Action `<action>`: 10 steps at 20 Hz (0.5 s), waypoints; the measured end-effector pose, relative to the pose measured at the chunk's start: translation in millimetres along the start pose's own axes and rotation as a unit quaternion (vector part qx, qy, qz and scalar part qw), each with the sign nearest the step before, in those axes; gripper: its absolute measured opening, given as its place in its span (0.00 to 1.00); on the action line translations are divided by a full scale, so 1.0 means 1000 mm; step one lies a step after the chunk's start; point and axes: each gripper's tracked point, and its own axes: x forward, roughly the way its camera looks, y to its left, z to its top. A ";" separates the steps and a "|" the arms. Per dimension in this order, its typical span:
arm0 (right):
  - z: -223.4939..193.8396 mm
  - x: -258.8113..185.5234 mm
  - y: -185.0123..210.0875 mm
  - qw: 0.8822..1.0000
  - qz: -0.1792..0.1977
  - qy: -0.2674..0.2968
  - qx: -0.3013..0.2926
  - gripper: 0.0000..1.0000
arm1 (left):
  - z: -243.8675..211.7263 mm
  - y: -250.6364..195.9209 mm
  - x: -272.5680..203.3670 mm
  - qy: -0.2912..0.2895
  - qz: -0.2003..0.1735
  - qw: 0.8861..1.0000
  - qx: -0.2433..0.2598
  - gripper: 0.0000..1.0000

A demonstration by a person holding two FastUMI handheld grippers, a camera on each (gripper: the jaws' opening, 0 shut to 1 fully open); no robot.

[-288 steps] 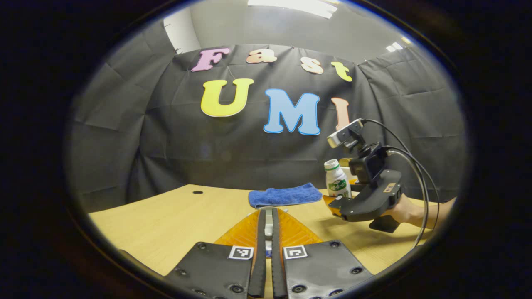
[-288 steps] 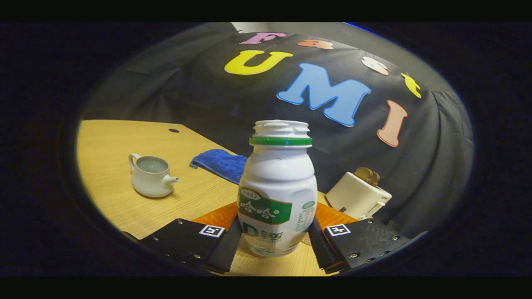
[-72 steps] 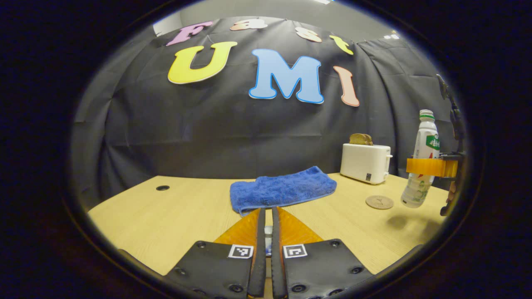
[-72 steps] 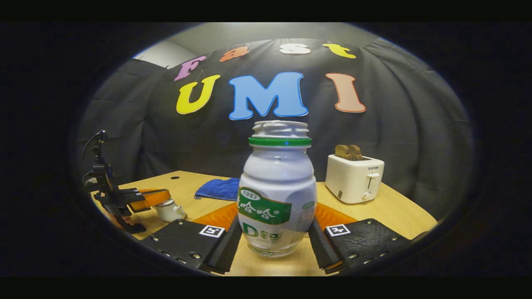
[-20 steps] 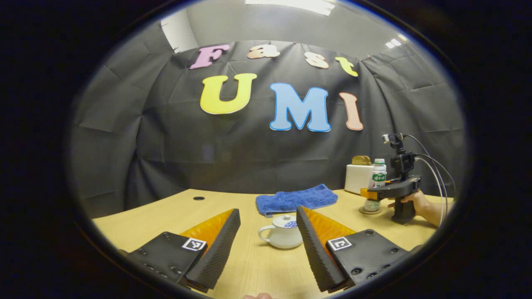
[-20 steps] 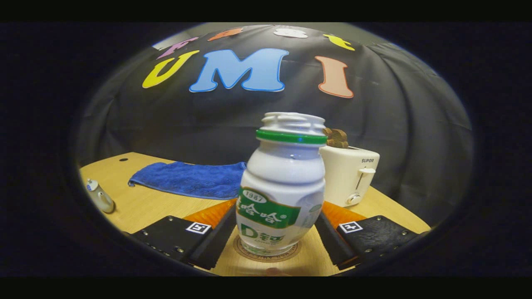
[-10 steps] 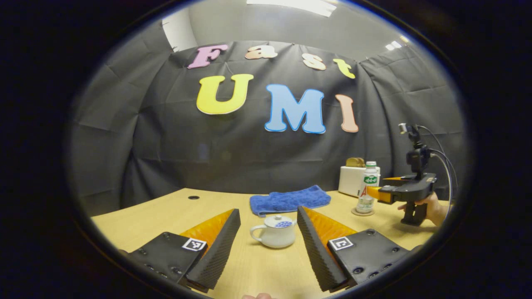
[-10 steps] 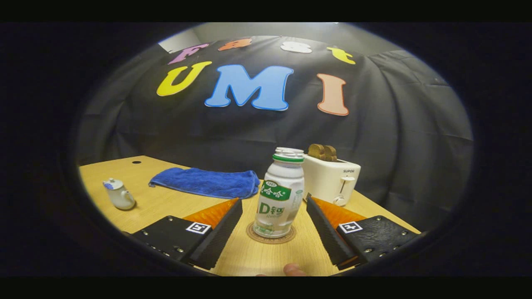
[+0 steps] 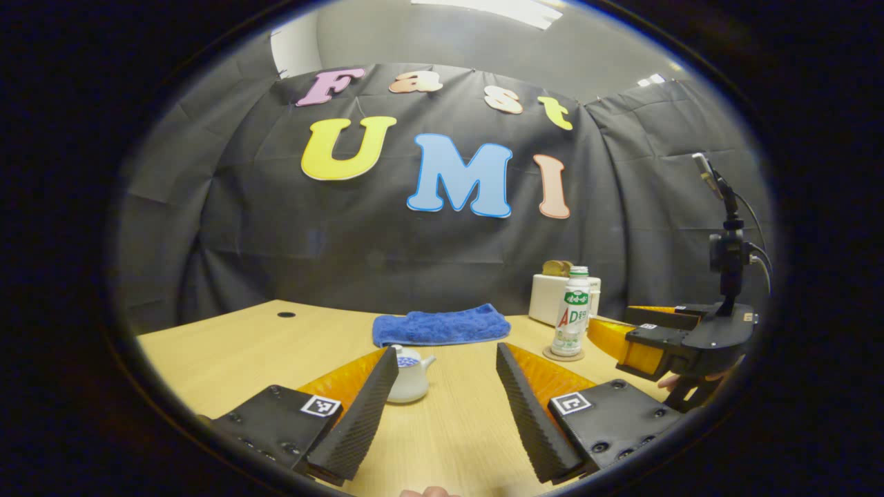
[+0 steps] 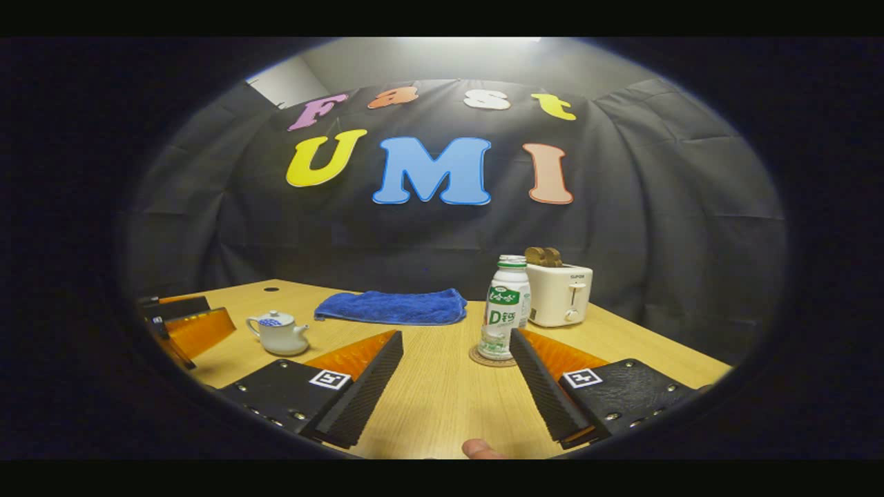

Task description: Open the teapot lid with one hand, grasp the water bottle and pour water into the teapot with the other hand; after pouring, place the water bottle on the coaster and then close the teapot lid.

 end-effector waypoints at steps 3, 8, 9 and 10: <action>-0.014 -0.008 0.017 1.000 0.009 0.014 0.002 0.96 | -0.012 -0.007 0.004 0.016 -0.003 1.000 -0.009 0.99; -0.027 -0.022 0.021 1.000 -0.009 0.021 0.001 0.96 | -0.011 -0.005 0.002 0.007 0.027 1.000 0.010 0.96; -0.031 -0.024 0.024 1.000 -0.007 0.024 0.000 0.96 | -0.011 -0.004 -0.001 0.006 0.036 0.999 0.020 0.99; -0.032 -0.028 0.027 1.000 -0.005 0.027 0.003 0.96 | -0.012 -0.003 -0.002 0.008 0.048 0.998 0.036 0.99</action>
